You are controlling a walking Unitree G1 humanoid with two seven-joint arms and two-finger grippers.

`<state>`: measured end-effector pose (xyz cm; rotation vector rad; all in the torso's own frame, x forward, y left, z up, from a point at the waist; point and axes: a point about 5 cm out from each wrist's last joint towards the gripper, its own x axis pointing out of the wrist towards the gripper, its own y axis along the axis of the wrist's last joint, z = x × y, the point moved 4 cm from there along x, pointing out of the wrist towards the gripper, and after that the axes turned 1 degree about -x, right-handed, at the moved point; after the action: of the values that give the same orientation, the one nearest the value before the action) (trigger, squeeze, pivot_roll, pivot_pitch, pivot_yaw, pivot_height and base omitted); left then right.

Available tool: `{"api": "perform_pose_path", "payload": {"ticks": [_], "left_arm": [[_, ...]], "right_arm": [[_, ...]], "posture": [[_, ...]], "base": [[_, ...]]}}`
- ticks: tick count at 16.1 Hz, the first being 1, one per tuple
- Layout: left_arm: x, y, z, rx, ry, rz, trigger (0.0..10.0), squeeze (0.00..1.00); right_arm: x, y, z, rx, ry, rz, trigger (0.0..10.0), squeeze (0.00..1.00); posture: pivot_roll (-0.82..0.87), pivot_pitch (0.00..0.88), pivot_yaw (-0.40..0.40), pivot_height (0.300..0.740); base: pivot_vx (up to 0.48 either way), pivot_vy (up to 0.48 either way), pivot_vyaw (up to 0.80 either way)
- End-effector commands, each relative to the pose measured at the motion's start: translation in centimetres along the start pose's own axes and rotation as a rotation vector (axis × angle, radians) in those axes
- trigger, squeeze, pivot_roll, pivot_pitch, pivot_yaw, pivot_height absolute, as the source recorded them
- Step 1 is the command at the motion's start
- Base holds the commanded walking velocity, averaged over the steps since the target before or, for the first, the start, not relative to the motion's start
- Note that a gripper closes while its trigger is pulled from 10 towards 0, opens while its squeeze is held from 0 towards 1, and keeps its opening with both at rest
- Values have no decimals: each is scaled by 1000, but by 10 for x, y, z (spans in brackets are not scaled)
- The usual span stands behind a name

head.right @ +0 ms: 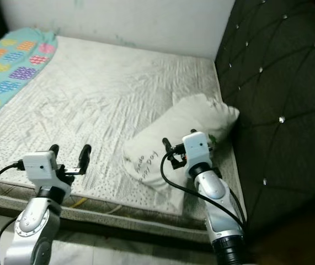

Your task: Clean up the room

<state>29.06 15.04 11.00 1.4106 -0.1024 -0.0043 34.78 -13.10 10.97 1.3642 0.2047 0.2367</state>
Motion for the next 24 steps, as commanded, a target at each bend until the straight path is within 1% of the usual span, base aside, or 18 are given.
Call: {"api": "perform_pose_path", "payload": {"ticks": [1,8,12,16,20,24], "left_arm": [[0,-2,7,2,-17,-5,10000,0],[1,-1,9,2,-22,-3,10000,0],[-1,2,15,-15,-75,14,10000,0],[-1,2,15,-15,-87,10,10000,0],[-1,0,17,-16,-96,3,10000,0],[-1,0,18,-21,-108,0,10000,0]], "right_arm": [[-3,-1,9,-6,-21,-6,10000,0],[-4,-1,7,-3,-19,-7,10000,0],[-4,-3,4,-2,-16,-11,10000,0],[-2,-2,3,19,-14,-8,10000,0],[-4,-3,3,20,-15,-9,10000,0],[-2,-3,2,20,-16,-5,10000,0]], "posture": [[-22,63,-53,740],[-21,66,-49,740],[-15,68,-50,740],[-12,67,-48,740],[-13,59,-44,740],[-10,57,-44,740]], "base": [[0,0,0],[0,0,0],[0,0,0],[257,0,0],[245,0,0],[124,0,0]]}}
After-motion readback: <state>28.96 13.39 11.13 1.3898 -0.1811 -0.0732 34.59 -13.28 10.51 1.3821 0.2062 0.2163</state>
